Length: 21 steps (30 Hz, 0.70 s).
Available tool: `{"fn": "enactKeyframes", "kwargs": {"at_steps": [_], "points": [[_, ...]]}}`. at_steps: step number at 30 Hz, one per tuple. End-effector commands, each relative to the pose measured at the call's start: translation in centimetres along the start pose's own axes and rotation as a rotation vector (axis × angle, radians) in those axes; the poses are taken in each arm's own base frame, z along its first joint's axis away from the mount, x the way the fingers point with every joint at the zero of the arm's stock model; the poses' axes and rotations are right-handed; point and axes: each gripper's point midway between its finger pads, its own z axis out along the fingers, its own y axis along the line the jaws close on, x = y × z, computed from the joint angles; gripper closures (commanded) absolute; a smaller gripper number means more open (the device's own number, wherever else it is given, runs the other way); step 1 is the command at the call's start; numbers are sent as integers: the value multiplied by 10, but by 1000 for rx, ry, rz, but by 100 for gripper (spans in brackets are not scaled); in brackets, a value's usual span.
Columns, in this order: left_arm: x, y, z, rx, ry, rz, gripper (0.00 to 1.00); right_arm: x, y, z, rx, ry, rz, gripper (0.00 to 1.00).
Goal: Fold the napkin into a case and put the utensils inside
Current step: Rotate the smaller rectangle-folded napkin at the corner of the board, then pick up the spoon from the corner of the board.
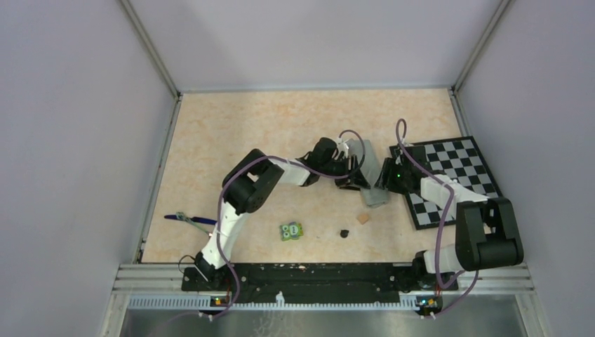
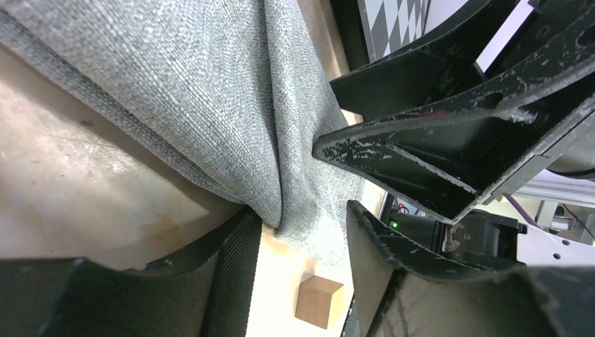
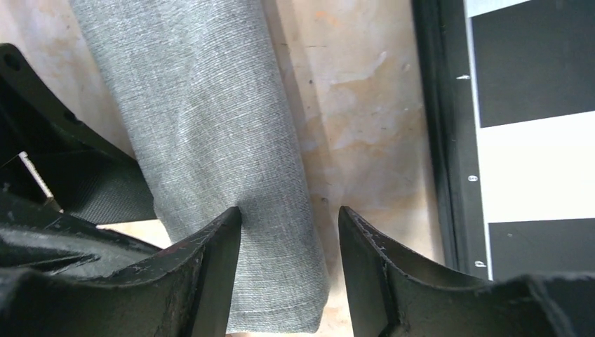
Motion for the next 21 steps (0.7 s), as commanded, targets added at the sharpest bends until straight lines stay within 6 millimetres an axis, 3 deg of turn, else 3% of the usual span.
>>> {"fn": "enactKeyframes", "kwargs": {"at_steps": [1, 4, 7, 8, 9, 13, 16, 18, 21], "points": [[14, 26, -4, -114, -10, -17, 43, -32, -6, -16, 65, -101, -49, 46], [9, 7, -28, -122, -36, 34, 39, -38, -8, -35, 95, -160, -46, 42], [3, -8, -74, -156, -75, 72, 35, -45, 11, -54, 59, -231, -82, 39], [0, -12, -95, -179, -97, 84, 33, -46, 19, -59, 39, -243, -102, 38], [-2, -17, -118, -212, -120, 99, 20, -45, 28, -61, 12, -247, -121, 38], [1, -22, -218, -456, -201, 185, 16, -44, 60, -67, -93, -245, -183, 38], [16, -16, -292, -686, -251, 168, 16, -36, 88, -68, -211, -241, -239, 39], [33, -9, -337, -827, -299, 66, 13, -29, 102, -69, -261, -242, -269, 40], [56, 12, -405, -1054, -541, -241, 2, -17, 117, -70, -326, -226, -301, 40]]}}
